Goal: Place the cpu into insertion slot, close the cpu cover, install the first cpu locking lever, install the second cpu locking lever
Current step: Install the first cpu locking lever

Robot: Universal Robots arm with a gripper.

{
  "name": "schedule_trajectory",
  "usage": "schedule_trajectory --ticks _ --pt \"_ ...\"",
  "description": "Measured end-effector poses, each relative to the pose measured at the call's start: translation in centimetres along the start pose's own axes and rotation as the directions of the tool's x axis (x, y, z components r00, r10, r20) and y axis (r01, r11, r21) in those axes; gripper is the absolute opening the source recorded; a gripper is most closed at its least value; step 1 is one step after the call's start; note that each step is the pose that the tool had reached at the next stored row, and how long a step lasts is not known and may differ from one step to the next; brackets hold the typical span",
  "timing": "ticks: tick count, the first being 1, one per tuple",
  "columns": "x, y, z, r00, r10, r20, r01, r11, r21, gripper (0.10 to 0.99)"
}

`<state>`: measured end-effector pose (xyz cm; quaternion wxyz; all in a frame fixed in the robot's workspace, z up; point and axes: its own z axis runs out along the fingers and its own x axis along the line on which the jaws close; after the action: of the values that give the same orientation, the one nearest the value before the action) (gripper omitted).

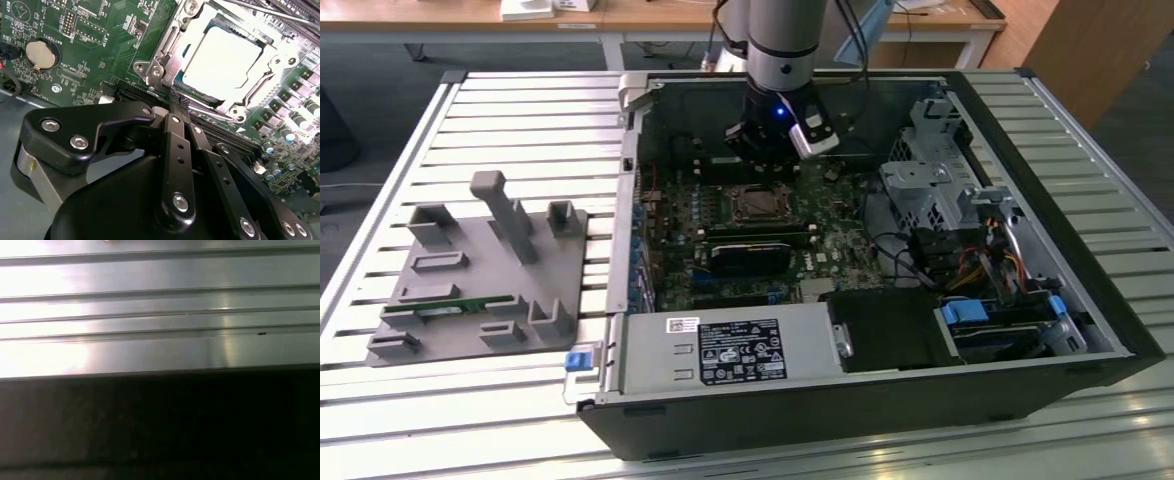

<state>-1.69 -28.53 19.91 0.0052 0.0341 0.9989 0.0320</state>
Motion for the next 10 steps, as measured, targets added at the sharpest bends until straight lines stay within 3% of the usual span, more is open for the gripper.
schedule_trajectory --ticks 10 --pt "-0.01 0.02 -0.19 1.0 0.0 0.0004 0.0 1.0 0.0 0.106"
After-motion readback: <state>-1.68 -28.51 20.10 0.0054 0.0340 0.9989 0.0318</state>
